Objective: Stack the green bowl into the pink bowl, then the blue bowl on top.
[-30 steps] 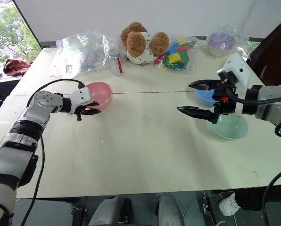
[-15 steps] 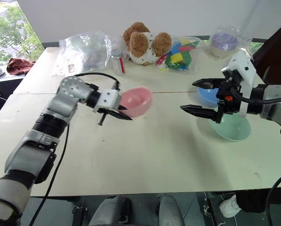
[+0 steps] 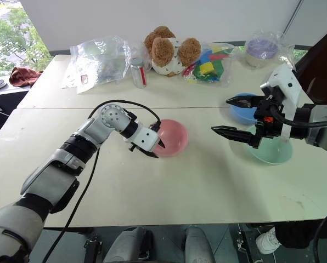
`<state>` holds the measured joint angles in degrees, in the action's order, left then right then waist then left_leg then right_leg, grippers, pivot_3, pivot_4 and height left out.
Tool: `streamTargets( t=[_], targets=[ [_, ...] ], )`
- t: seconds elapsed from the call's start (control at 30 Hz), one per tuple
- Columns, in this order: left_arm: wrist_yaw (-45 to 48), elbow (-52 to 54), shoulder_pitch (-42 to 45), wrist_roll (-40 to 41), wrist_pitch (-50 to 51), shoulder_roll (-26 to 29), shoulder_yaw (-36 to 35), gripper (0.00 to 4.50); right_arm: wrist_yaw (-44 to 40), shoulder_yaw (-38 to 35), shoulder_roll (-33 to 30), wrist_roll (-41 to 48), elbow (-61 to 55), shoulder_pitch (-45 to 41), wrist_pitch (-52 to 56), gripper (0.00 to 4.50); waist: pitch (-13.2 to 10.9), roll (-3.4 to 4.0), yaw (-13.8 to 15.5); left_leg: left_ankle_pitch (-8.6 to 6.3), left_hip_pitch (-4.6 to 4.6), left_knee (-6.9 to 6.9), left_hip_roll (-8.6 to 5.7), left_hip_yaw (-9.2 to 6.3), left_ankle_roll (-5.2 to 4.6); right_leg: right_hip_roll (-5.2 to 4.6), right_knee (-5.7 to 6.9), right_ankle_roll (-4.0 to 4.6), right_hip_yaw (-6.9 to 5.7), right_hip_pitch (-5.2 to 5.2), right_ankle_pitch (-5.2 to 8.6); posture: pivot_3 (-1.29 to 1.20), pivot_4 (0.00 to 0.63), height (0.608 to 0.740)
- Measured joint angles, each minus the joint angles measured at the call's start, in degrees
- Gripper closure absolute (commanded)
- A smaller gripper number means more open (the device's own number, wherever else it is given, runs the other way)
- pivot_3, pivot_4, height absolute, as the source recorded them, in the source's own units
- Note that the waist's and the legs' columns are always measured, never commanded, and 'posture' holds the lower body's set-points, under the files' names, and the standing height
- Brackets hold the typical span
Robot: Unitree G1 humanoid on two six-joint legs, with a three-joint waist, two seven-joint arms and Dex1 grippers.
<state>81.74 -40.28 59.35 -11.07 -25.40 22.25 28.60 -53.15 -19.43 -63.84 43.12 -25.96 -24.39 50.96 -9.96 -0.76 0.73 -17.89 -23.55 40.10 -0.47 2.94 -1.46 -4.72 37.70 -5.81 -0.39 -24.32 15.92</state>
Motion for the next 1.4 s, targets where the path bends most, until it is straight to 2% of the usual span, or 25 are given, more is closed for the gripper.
streamTargets(
  t=[0.03,0.07,0.17,0.33,0.43,0.57,0.73,0.9,1.1,1.13,1.17,1.4],
  targets=[
    [0.06,0.09,0.0,0.36,0.31,-0.02,-0.22,0.2,0.05,0.0,0.0,0.05,0.0,0.0,0.01,0.0,0.0,0.0,-0.01,0.0,0.0,0.0,0.0,0.0,0.0,0.0,0.0,0.0,0.0,-0.01,0.0,0.0,0.15,0.74],
    [0.27,0.36,0.0,0.77,0.98,-0.02,-0.37,0.02,0.09,0.0,0.0,0.11,0.0,0.0,0.0,0.0,0.0,0.0,-0.02,0.0,0.0,-0.01,0.0,0.0,0.0,0.0,0.0,0.0,0.0,-0.01,0.0,0.0,0.15,0.74],
    [0.84,2.44,-0.01,4.01,5.14,-0.33,-2.68,0.02,0.08,0.04,-0.01,0.14,0.08,-0.03,-0.04,0.0,0.0,0.0,-0.03,0.0,-0.01,0.01,0.0,0.0,0.0,0.0,0.0,0.0,0.0,-0.01,0.0,0.0,0.15,0.74],
    [3.08,9.54,0.49,13.43,18.0,0.49,-9.56,0.02,-0.29,1.18,-0.04,-0.35,0.58,-0.25,-0.64,0.0,0.0,0.0,-0.09,0.0,-0.01,0.01,0.01,-0.02,0.01,0.02,0.02,0.0,0.0,-0.01,0.0,0.0,0.15,0.74],
    [5.71,15.36,1.06,19.93,27.69,4.61,-13.95,0.02,-0.86,1.52,-0.56,-1.55,1.49,0.32,-1.36,0.0,0.0,0.0,-0.39,0.01,0.0,0.0,0.04,-0.02,0.01,0.06,0.05,0.0,0.0,-0.02,0.0,0.0,0.15,0.74],
    [8.86,21.75,0.8,28.39,41.37,14.77,-21.37,0.02,-1.23,2.2,-1.52,-3.94,2.68,4.52,-1.39,0.0,0.0,0.01,-1.18,0.03,0.01,-0.02,0.08,-0.03,0.05,0.08,0.07,0.0,0.0,-0.03,0.0,0.0,0.15,0.74],
    [8.91,26.51,-4.45,33.95,50.85,23.67,-27.92,0.02,-0.84,3.56,-3.1,-8.85,4.1,9.93,-1.59,0.0,0.02,0.03,-1.26,0.03,0.06,0.02,0.06,-0.03,0.06,0.06,0.09,0.0,0.0,0.05,0.0,0.0,0.15,0.74],
    [5.4,29.83,-12.42,36.87,56.2,29.38,-33.5,0.02,1.38,9.05,-3.94,-16.68,9.67,12.68,-4.17,0.0,0.02,0.03,-1.42,0.04,0.06,0.03,0.05,-0.01,0.06,0.06,0.11,0.0,0.02,0.04,0.0,0.0,0.15,0.74],
    [0.0,37.56,-22.6,41.7,61.93,30.93,-39.31,0.02,2.11,16.59,-3.78,-24.81,18.37,12.08,-9.02,0.0,0.02,0.03,-1.35,0.13,0.07,0.01,0.06,-0.02,0.23,0.02,0.14,0.0,0.03,0.02,0.01,0.0,0.15,0.74],
    [-1.12,39.06,-24.24,42.5,62.87,30.94,-40.35,0.0,2.1,17.56,-3.39,-25.76,19.64,11.62,-9.68,0.52,0.02,0.03,-1.39,0.13,0.07,0.01,0.06,-0.01,0.22,0.01,0.13,0.0,0.03,0.02,0.01,0.0,0.15,0.74],
    [-2.29,40.51,-25.96,43.44,63.74,31.0,-41.45,0.0,2.06,18.74,-2.97,-26.87,20.87,10.85,-10.36,0.79,0.02,0.03,-1.43,0.13,0.07,0.01,0.06,0.0,0.23,0.0,0.13,0.0,0.04,0.02,0.01,0.0,0.15,0.74],
    [-6.26,45.76,-32.02,48.37,66.94,31.58,-44.46,0.0,0.04,23.0,-2.01,-31.27,24.07,7.45,-14.43,4.41,0.02,0.04,-1.45,0.13,0.1,0.0,0.07,0.0,0.23,-0.04,0.19,0.0,0.05,0.0,0.01,0.0,0.15,0.74]
  ],
)
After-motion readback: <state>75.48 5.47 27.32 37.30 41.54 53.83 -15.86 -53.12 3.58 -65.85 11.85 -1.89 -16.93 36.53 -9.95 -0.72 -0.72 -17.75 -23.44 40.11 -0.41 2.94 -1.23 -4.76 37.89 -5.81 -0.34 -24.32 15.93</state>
